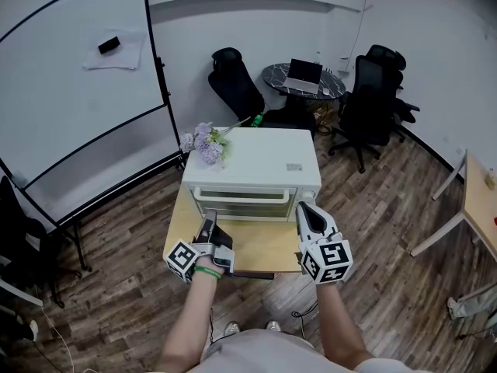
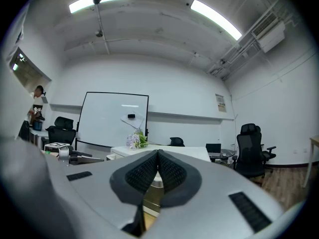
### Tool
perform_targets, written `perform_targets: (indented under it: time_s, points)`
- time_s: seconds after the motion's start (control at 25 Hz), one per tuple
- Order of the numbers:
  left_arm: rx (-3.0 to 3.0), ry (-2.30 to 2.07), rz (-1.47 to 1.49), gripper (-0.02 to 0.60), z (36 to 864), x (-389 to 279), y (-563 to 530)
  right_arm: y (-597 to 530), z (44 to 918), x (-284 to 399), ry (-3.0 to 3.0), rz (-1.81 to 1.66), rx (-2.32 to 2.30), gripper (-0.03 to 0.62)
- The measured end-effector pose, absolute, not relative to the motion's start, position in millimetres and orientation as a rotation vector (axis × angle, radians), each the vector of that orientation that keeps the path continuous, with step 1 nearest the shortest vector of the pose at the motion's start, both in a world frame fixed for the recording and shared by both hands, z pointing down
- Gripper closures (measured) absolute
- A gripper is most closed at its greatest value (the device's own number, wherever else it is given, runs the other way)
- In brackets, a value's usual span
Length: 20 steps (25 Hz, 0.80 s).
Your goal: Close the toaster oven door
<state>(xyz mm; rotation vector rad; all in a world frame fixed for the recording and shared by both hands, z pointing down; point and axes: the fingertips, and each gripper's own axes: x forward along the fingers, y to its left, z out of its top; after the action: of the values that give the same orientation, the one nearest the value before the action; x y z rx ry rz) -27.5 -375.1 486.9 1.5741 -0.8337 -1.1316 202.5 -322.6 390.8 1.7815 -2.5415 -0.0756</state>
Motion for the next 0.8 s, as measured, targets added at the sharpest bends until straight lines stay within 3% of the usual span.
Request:
perform_targets:
  time_s: [0.24, 0.8]
  points:
    - [1.751, -0.920, -1.032, 0.569, 470.1, -27.2, -370.9, -320.3, 389.6, 201.7, -2.537, -0.085, 1.778, 0.592]
    - [2.691, -1.618, -0.093, 0.569, 405.9, -5.7, -354.4, -319.4, 385.4, 199.5, -2.495, -0.140, 1.779, 0.592]
